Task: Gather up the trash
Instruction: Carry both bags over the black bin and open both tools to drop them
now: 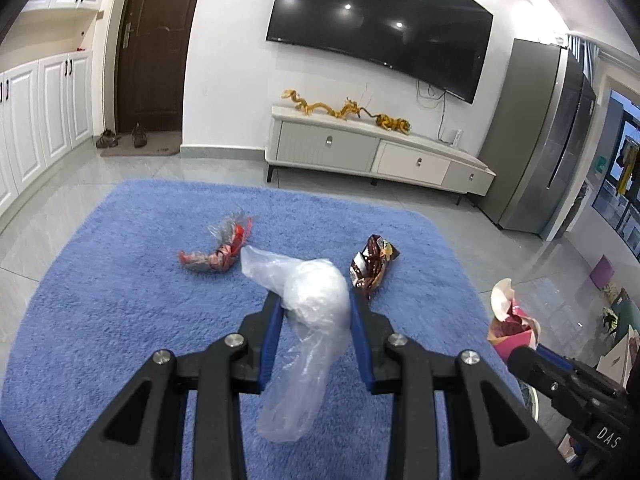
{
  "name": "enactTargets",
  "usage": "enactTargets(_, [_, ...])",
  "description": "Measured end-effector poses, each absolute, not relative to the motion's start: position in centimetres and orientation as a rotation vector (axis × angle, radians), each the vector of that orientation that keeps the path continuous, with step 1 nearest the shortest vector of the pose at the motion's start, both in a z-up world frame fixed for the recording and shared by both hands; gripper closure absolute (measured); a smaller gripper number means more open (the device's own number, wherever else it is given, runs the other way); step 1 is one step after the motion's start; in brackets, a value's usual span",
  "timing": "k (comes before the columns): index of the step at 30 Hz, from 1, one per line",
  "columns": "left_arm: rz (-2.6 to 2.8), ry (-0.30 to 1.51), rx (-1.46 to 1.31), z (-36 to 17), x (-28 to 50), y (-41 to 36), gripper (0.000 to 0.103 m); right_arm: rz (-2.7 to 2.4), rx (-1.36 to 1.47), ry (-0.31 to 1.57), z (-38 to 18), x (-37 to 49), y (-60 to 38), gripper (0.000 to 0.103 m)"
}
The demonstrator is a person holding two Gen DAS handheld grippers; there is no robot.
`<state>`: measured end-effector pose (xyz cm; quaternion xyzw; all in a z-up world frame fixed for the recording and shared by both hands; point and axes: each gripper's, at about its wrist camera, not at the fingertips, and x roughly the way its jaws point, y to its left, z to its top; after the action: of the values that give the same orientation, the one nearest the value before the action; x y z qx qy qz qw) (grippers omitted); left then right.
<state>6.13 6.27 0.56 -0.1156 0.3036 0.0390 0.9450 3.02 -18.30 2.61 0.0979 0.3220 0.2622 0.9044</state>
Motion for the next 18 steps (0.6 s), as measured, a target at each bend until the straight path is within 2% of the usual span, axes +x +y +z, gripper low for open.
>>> enactTargets(18, [0.065, 0.552, -0.139, 3.5, 4.4, 2.6, 0.072, 0.538, 0.235, 0.573, 4.3, 0.6, -20.6, 0.074])
